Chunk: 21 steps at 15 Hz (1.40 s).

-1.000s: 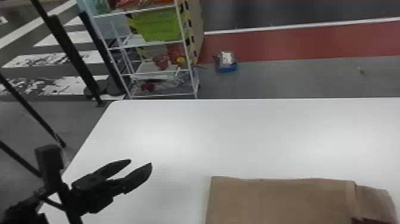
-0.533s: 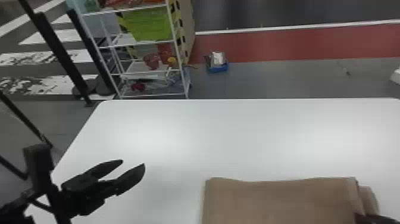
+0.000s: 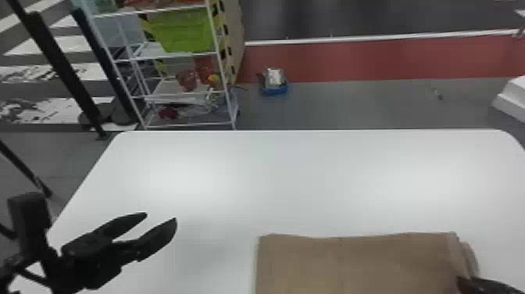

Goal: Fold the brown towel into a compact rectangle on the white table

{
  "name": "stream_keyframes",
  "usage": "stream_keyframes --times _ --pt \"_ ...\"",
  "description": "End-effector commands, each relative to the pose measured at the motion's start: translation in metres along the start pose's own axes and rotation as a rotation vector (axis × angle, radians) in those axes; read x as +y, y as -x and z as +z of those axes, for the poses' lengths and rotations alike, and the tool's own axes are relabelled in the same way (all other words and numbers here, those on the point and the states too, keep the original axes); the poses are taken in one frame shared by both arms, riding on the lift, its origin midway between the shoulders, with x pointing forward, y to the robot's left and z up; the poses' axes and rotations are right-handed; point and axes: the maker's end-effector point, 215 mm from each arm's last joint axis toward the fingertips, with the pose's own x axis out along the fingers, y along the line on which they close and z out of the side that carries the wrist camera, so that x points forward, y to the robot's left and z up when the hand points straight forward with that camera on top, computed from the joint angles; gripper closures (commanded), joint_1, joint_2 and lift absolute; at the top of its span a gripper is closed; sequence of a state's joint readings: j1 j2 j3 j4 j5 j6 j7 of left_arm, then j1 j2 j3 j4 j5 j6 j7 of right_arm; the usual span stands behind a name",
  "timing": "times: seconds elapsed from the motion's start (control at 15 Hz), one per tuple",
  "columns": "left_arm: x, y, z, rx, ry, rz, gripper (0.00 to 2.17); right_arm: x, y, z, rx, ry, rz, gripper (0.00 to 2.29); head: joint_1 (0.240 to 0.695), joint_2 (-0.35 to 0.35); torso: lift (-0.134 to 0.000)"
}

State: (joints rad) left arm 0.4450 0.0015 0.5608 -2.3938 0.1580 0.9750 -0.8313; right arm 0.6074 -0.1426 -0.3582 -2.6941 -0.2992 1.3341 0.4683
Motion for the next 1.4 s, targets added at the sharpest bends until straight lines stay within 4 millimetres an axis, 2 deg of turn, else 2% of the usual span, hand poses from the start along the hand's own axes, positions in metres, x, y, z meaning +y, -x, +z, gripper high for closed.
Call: stream_keyframes --times 0.0,0.13,0.27,0.6,1.2,1.33 --pt "-0.001 0.001 -0.002 0.002 0.004 0.001 0.10 -0.007 0.005 0.002 -0.009 -0.013 -0.007 1.10 0.695 0.136 -0.124" --pt "-0.001 0.001 -0.003 0.003 0.004 0.001 0.10 -0.005 0.009 0.004 -0.019 -0.030 0.013 1.10 0.695 0.127 -0.124" --pt "0.000 0.001 -0.003 0.004 0.003 0.004 0.10 0.007 0.019 0.009 -0.037 -0.068 0.077 1.10 0.695 0.125 -0.124" --pt "-0.005 0.001 -0.004 0.009 -0.001 -0.003 0.13 0.012 0.022 0.028 -0.075 -0.051 0.080 1.10 0.695 0.135 -0.124" --pt "-0.003 0.000 -0.005 0.011 -0.001 0.007 0.13 -0.025 0.035 0.025 -0.097 -0.127 0.041 1.10 0.695 0.094 -0.124" --pt "-0.002 0.001 -0.006 0.014 -0.006 0.013 0.13 -0.027 0.038 0.029 -0.110 -0.143 0.054 1.10 0.695 0.077 -0.124"
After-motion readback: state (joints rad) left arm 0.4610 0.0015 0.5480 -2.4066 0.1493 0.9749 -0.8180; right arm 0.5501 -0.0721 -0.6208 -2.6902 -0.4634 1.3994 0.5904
